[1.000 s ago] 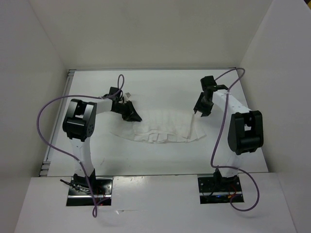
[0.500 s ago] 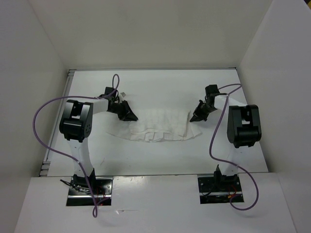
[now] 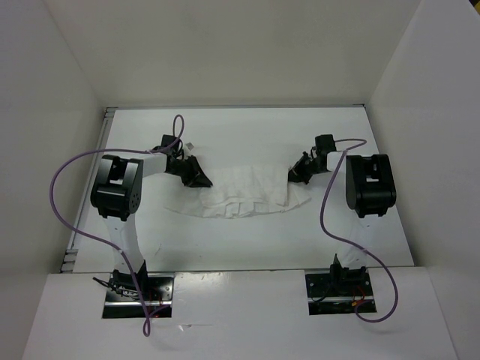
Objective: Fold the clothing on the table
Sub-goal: Fold the skirt
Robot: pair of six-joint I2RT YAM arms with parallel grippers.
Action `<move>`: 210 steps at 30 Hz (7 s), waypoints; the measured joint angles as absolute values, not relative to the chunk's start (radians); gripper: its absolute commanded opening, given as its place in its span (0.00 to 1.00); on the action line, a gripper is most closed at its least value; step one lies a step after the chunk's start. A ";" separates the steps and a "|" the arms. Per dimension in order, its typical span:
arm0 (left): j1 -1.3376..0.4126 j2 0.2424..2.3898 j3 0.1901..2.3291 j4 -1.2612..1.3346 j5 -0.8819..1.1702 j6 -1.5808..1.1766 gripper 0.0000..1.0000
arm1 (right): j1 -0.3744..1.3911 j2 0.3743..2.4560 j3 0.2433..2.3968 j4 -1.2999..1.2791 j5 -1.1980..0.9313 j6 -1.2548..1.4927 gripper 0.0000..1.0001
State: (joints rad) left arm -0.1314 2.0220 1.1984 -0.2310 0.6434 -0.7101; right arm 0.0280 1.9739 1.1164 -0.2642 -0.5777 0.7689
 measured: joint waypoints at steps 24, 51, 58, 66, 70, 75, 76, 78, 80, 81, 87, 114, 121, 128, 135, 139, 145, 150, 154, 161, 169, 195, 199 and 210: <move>-0.131 2.017 1.197 -0.247 0.633 -0.706 0.24 | -0.011 2.231 1.291 0.230 -0.649 1.072 0.00; -0.423 1.972 1.597 -0.334 0.596 -0.690 0.26 | 0.106 1.755 0.954 -0.194 -0.331 0.899 0.01; -0.511 2.122 1.600 -0.347 0.545 -0.715 0.26 | 0.112 1.837 1.027 -0.198 -0.261 0.885 0.01; -0.512 2.127 1.650 -0.343 0.510 -0.711 0.27 | 0.236 1.894 1.072 -0.200 -0.254 0.870 0.01; -0.511 2.127 1.650 -0.349 0.500 -0.710 0.27 | 0.321 1.873 1.027 -0.195 -0.311 0.873 0.01; -0.512 2.127 1.651 -0.377 0.468 -0.688 0.27 | 0.368 1.805 0.967 -0.269 -0.327 0.875 0.01; -0.512 2.127 1.649 -0.383 0.458 -0.683 0.27 | 0.366 1.795 0.964 -0.292 -0.319 0.875 0.01; -0.512 2.125 1.629 -0.387 0.434 -0.675 0.27 | 0.360 1.777 0.964 -0.328 -0.295 0.874 0.01; -0.512 2.119 1.593 -0.398 0.411 -0.660 0.27 | 0.356 1.766 0.968 -0.345 -0.273 0.877 0.01; -0.512 2.116 1.573 -0.406 0.401 -0.656 0.27 | 0.354 1.763 0.971 -0.347 -0.265 0.880 0.01; -0.512 2.084 1.463 -0.455 0.376 -0.636 0.27 | 0.341 1.777 1.002 -0.314 -0.250 0.904 0.01; -0.564 2.059 1.407 -0.419 0.405 -0.638 0.27 | 0.262 2.023 0.985 0.319 -0.417 1.209 0.01; -0.576 2.059 1.407 -0.415 0.392 -0.663 0.26 | 0.259 2.138 0.995 0.582 -0.493 1.290 0.01; -0.595 2.059 1.408 -0.413 0.385 -0.686 0.26 | 0.255 2.177 1.000 0.712 -0.526 1.357 0.02; -0.621 2.060 1.429 -0.434 0.367 -0.703 0.36 | 0.207 2.154 0.982 0.713 -0.523 1.325 0.06; -0.625 2.049 1.457 -0.454 0.336 -0.707 0.49 | 0.184 1.981 1.013 0.419 -0.437 1.126 0.12; -0.576 1.917 1.459 -0.476 0.306 -0.712 0.56 | 0.267 1.652 1.160 0.085 -0.320 0.878 0.21; -0.540 1.740 1.456 -0.481 0.262 -0.710 0.56 | 0.308 1.568 1.184 -0.073 -0.332 0.777 0.22; -0.538 1.615 1.378 -0.471 0.245 -0.712 0.56 | 0.321 1.640 1.133 -0.171 -0.356 0.733 0.22; -0.538 1.575 1.215 -0.522 0.244 -0.715 0.56 | 0.367 1.837 1.116 -0.229 -0.400 0.699 0.22; -0.538 1.463 1.122 -0.599 0.208 -0.715 0.56 | 0.371 2.011 1.259 -0.250 -0.341 0.690 0.22; -0.505 1.943 1.285 -0.886 0.065 -0.676 0.52 | 0.370 1.885 1.109 -0.263 -0.230 0.746 0.22; -0.490 2.058 1.462 -0.937 0.084 -0.624 0.52 | 0.371 1.810 1.027 -0.287 -0.194 0.773 0.22; -0.398 2.296 1.917 -0.748 0.021 -0.446 0.59 | 0.356 1.731 0.978 -0.414 -0.088 0.833 0.22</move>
